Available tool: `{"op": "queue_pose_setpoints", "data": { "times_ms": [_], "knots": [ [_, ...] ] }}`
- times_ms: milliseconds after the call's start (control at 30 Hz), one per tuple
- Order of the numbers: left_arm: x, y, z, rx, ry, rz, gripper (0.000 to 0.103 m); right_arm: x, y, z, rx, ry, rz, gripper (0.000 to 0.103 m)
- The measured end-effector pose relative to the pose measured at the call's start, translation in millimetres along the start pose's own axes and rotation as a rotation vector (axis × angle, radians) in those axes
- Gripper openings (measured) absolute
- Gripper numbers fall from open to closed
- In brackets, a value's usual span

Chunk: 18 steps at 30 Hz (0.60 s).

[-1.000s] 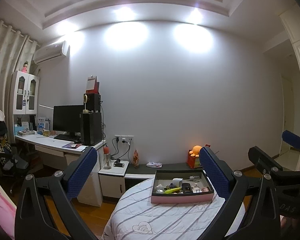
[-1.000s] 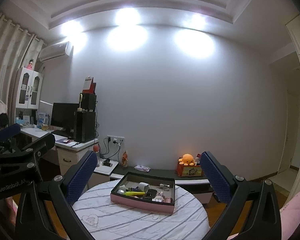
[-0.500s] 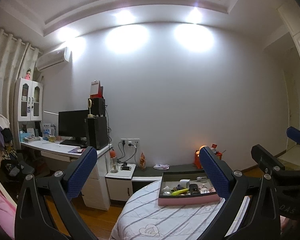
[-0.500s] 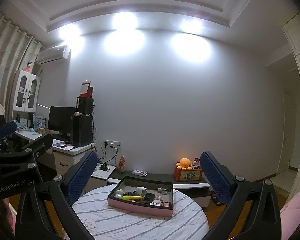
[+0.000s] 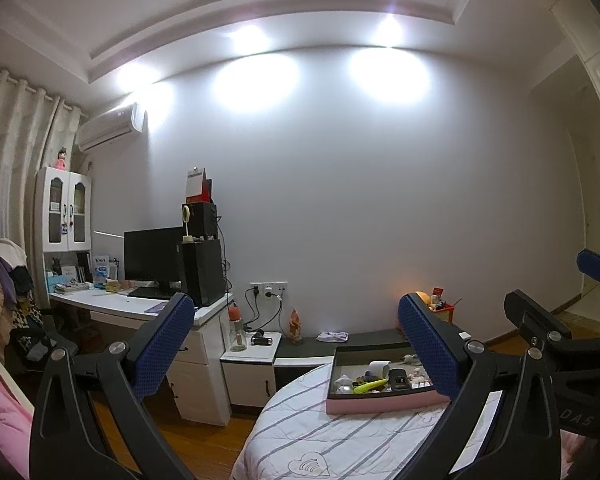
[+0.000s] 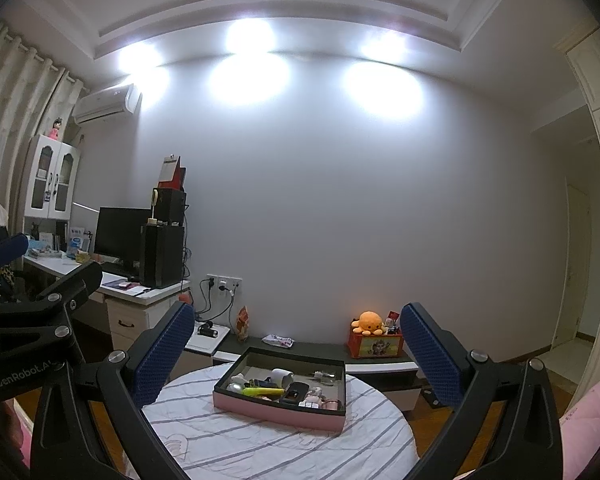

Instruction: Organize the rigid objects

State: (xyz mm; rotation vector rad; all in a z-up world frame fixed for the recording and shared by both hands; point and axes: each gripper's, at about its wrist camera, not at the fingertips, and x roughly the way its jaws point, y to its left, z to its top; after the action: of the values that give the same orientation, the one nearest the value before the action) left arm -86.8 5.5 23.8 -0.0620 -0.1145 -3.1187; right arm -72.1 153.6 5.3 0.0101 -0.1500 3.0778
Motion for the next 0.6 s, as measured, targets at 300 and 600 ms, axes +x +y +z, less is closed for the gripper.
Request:
{"op": "queue_pose_setpoints", "data": {
  "times_ms": [300, 600],
  "knots": [
    [2, -2, 0, 0.001, 0.002, -0.007, 0.103, 1, 0, -1, -0.007, 0.004, -0.007, 0.103],
    [11, -5, 0, 0.007, 0.024, -0.005, 0.103, 8, -3, -4, -0.003, 0.023, 0.0, 0.103]
  ]
}}
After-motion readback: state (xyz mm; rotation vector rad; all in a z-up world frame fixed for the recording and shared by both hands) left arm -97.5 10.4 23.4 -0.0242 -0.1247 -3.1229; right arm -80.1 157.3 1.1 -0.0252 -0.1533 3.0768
